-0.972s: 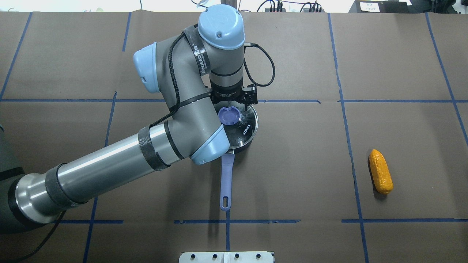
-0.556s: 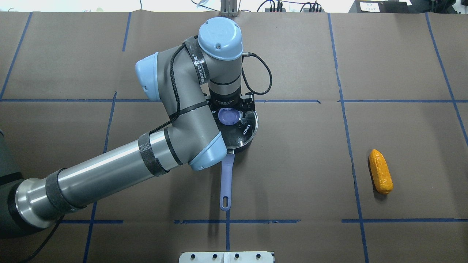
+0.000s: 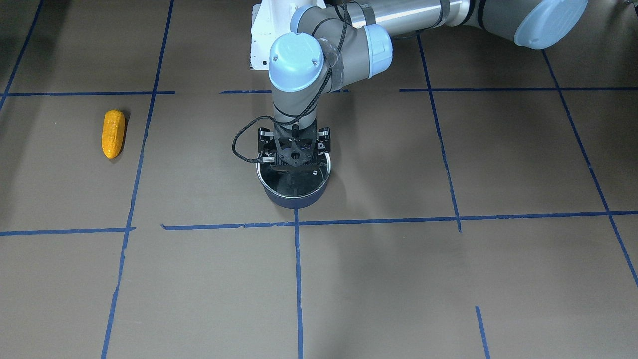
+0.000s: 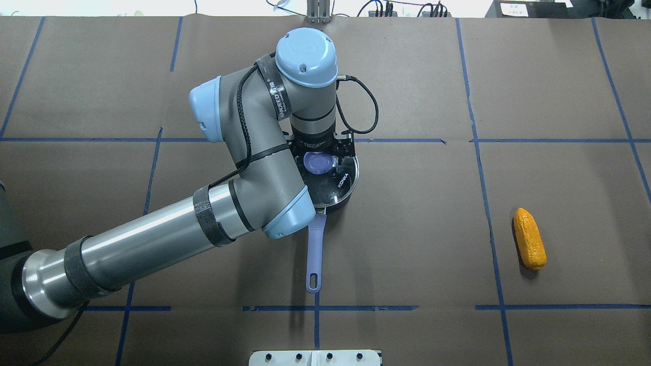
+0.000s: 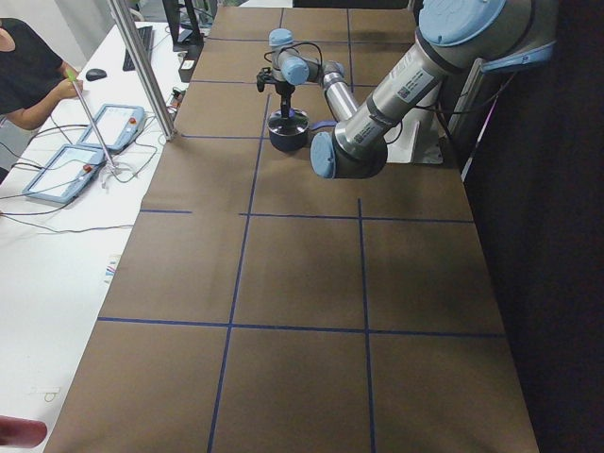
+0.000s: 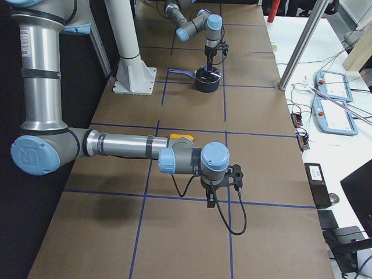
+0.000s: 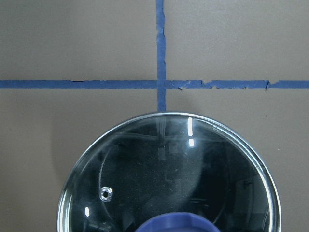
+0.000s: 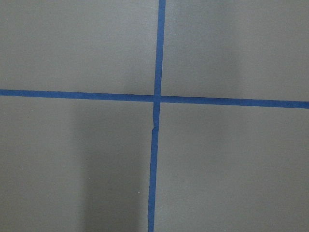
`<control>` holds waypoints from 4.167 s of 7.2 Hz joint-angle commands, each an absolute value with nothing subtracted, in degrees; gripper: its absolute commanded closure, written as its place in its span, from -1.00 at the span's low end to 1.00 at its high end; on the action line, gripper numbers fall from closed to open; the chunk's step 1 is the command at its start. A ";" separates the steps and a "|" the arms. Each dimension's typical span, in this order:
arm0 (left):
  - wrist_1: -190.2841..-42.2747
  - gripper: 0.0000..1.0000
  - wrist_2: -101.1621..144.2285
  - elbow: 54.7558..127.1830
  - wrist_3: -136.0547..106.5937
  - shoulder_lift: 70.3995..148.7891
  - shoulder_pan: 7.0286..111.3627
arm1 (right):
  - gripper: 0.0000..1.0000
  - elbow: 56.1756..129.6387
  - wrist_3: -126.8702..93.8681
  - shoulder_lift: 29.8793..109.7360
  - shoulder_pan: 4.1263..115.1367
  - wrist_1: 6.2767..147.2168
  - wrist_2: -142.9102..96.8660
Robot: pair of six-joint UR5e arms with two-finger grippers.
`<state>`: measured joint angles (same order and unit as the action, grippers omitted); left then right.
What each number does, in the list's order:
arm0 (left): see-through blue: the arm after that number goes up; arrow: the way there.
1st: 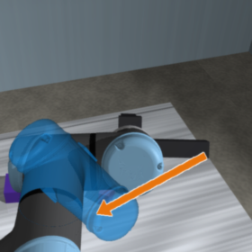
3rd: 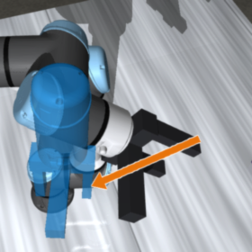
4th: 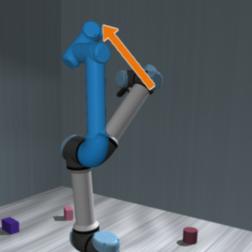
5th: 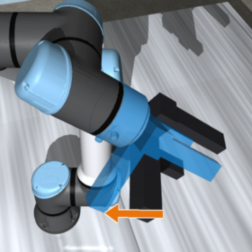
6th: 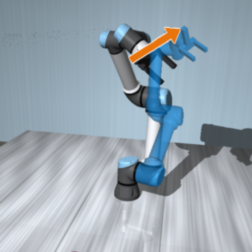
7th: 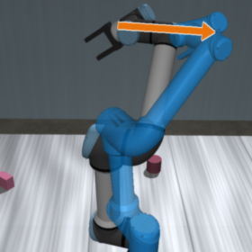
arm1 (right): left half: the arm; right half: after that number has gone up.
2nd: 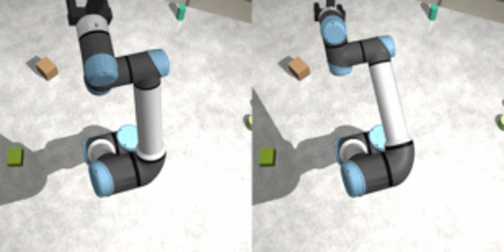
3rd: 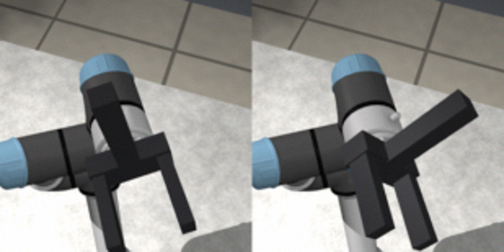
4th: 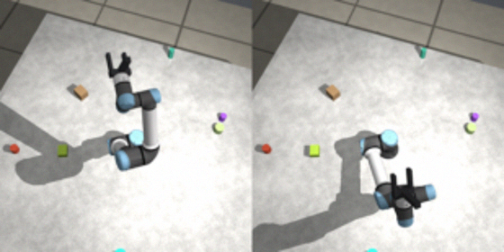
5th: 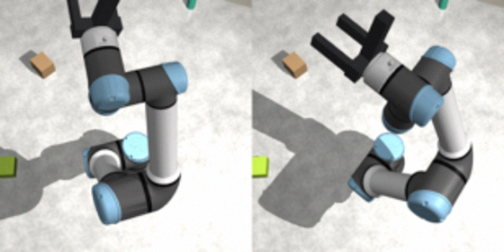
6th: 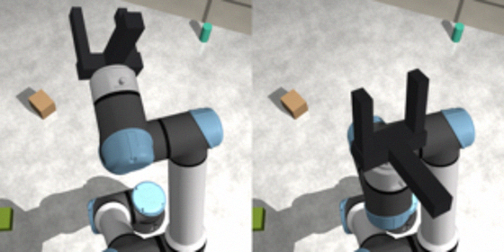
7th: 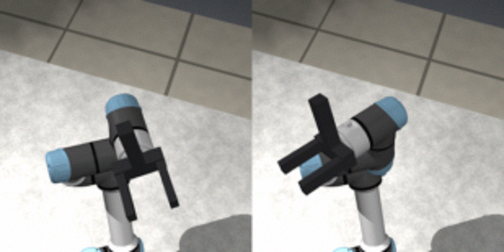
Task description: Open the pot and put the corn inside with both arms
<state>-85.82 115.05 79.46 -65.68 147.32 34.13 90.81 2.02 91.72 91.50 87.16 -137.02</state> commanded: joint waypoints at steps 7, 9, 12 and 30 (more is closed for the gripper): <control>-83.68 0.46 114.78 82.16 -66.71 147.74 34.36 | -0.99 90.79 1.93 91.67 91.49 87.19 -137.02; -78.60 0.50 114.87 86.72 -66.71 147.48 34.63 | -0.99 90.79 2.02 91.67 91.49 87.19 -137.02; -75.41 0.56 114.96 96.55 -65.84 140.32 36.03 | -0.99 90.88 1.76 91.67 91.49 87.19 -137.11; -98.26 0.54 115.14 100.37 -63.72 112.59 36.04 | -0.99 91.67 1.58 89.12 90.26 87.19 -137.28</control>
